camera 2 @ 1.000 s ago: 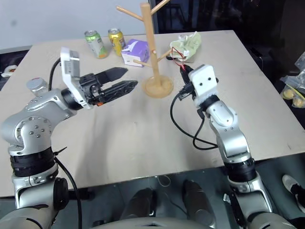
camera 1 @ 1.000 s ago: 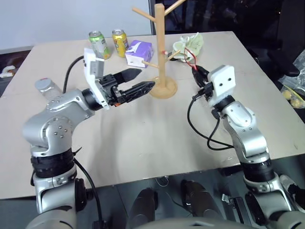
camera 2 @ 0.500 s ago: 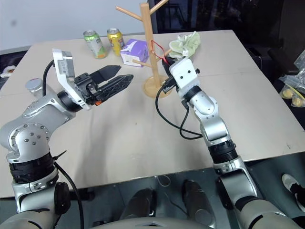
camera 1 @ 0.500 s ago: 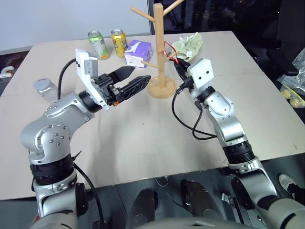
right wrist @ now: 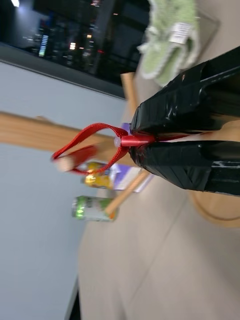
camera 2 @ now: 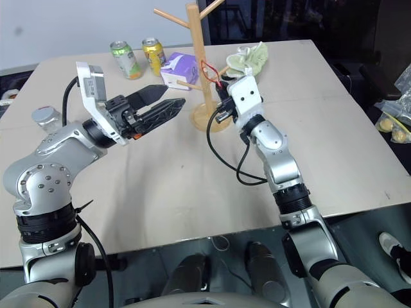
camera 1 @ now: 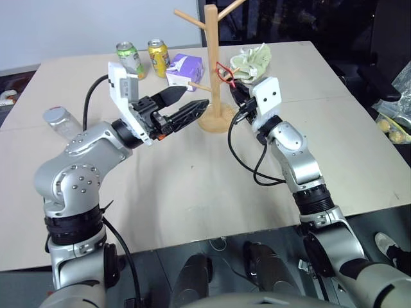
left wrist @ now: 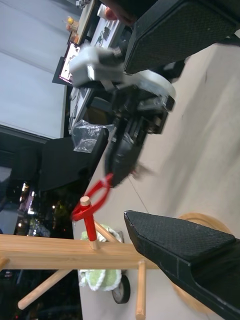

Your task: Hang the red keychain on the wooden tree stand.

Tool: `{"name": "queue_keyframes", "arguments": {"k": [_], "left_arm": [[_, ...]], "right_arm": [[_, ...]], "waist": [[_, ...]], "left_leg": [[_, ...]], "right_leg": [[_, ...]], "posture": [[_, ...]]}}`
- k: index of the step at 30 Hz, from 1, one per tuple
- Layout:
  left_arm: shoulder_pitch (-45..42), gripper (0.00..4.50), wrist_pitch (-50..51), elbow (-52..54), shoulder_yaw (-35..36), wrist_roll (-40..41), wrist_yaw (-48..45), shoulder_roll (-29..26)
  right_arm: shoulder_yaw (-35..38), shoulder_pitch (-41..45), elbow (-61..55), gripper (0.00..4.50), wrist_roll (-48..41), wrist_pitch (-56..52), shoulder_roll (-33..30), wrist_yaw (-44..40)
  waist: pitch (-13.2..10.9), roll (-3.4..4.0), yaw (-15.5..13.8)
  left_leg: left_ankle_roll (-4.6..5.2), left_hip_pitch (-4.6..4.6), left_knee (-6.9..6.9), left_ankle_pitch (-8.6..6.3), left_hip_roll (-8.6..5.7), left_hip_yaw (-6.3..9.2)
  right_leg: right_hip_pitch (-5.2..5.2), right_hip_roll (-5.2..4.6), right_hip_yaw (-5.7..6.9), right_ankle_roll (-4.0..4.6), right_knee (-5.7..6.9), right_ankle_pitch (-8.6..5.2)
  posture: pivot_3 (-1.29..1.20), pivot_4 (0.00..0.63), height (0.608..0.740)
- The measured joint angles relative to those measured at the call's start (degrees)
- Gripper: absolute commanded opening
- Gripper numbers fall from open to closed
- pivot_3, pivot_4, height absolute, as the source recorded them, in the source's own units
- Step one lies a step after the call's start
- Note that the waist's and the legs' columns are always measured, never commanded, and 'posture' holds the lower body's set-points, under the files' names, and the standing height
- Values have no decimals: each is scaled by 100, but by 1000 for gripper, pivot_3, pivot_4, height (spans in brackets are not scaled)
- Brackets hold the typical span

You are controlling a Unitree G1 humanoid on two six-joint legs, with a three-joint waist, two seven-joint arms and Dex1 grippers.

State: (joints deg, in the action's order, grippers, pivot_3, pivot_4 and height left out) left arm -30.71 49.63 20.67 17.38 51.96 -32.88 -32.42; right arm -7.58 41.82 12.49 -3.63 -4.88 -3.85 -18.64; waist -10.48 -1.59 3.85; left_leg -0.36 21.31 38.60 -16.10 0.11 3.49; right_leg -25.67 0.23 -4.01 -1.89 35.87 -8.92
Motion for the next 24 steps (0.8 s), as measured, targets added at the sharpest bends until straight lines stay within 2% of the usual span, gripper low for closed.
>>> {"name": "queue_keyframes", "arguments": {"k": [7, 10, 14, 17, 19, 22, 24], "left_arm": [[-91, 4500, -140, -218, -223, -128, -118, -47], [-146, 4500, -220, -350, -254, -250, -161, -111], [-180, 4500, -270, -415, -342, -361, -263, -213], [-209, 4500, -321, -530, -543, -622, -466, -507], [-229, 4500, -427, -761, -629, -907, -724, -863], [-290, 4500, -545, -1011, -783, -1117, -1053, -1143], [-412, 4500, -738, -1369, -928, -1404, -1455, -1515]], "right_arm": [[-45, 66, -22, 64, 0, -380, -70, -258], [-45, 36, -151, 1092, -7, -511, -135, -353], [-42, -52, -416, 3024, -71, -730, -283, -502], [-53, -342, -1034, 4491, -234, -1091, -771, -946], [20, -603, -1520, 4491, -462, -1501, -1349, -1376], [166, -692, -1914, 4491, -802, -1972, -1785, -1745], [515, -679, -2359, 4491, -1249, -2510, -2296, -2070]], "waist": [[0, 0, 6], [0, 0, 5], [0, 0, 4], [0, 1, -17], [-1, 1, -13], [-5, 3, -4], [-7, 6, 5]], "left_leg": [[0, 0, -1, 0, 0, -1], [0, -1, -3, 0, 0, 0], [0, 0, -5, 0, 0, -1], [0, 0, -9, 0, -2, 2], [0, 0, -10, 0, -3, -2], [1, 0, -10, 0, -2, -3], [1, -3, -11, 0, 1, -3]], "right_leg": [[0, 0, 0, -14, 0, -9], [0, 0, 0, -14, 0, -9], [0, 0, 0, -16, -2, -11], [0, -1, 0, -20, -4, -14], [0, -2, 0, -22, -7, -15], [-2, 0, 0, -21, -7, -16], [-1, 5, 0, -15, -6, -20]], "posture": [[0, 150, 740], [0, 150, 740], [0, 150, 740], [0, 150, 740], [0, 150, 740], [0, 150, 740], [0, 150, 740]]}}
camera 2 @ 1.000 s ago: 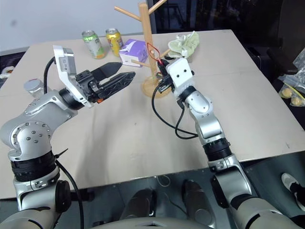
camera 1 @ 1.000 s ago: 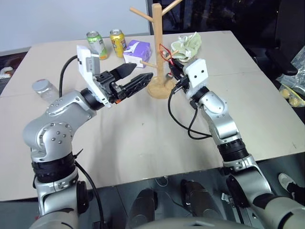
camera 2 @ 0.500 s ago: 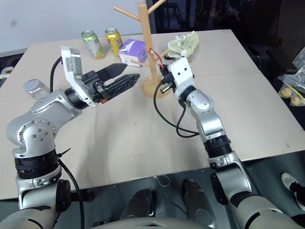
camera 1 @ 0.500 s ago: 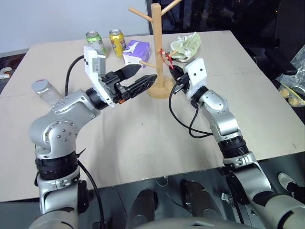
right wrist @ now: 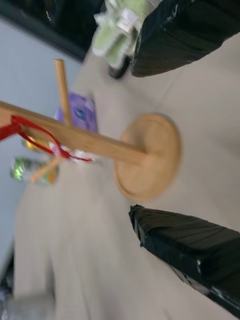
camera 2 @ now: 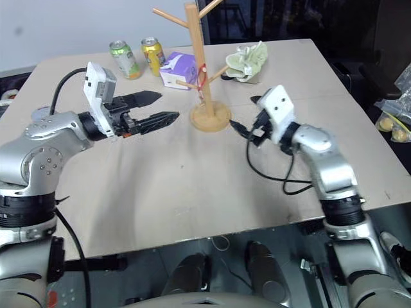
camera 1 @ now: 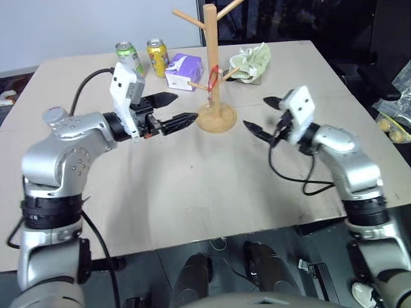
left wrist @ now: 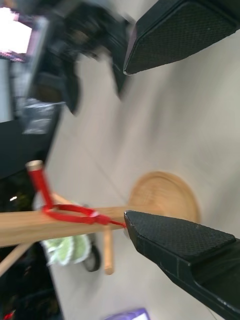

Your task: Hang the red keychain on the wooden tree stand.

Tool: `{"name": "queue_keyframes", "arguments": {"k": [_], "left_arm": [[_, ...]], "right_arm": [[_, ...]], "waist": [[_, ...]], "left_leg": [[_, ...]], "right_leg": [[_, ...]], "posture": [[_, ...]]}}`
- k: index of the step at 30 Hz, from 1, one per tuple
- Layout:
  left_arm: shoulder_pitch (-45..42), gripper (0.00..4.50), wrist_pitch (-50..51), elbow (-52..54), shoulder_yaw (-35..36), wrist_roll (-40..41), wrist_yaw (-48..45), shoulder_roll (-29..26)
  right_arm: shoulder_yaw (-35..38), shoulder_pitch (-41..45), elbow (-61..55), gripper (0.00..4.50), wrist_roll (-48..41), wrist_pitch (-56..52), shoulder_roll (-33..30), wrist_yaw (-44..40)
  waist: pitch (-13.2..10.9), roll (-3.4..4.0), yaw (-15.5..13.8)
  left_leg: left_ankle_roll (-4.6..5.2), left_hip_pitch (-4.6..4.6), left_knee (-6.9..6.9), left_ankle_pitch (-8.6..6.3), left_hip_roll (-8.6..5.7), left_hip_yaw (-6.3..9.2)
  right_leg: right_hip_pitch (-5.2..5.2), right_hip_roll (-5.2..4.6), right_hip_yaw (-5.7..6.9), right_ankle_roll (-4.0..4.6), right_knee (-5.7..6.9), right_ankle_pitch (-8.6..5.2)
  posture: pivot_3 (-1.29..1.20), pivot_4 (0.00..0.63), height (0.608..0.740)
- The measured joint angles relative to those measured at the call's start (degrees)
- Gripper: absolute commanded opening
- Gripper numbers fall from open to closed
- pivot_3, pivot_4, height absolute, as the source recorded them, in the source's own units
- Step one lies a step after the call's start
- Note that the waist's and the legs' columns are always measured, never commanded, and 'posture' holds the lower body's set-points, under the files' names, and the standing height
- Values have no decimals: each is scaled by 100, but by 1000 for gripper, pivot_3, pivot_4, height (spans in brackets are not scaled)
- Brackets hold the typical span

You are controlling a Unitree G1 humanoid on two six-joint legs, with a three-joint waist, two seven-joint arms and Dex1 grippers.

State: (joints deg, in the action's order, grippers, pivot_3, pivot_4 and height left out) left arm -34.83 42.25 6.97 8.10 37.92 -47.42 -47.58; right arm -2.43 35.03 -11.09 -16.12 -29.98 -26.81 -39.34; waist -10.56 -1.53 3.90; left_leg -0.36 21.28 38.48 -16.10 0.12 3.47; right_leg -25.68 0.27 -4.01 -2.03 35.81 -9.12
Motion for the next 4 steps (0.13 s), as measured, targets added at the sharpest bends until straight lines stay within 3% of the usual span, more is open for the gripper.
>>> {"name": "queue_keyframes", "arguments": {"k": [4], "left_arm": [[-302, 4500, -514, -793, -197, -496, -760, -453]], "right_arm": [[493, 67, -517, 4491, -729, -879, -963, -583]], "waist": [[-2, 1, -2]], "left_leg": [[0, -7, -8, 0, 2, -4]], "right_leg": [[1, 3, -1, 18, -1, -12]], "posture": [[0, 150, 740]]}}
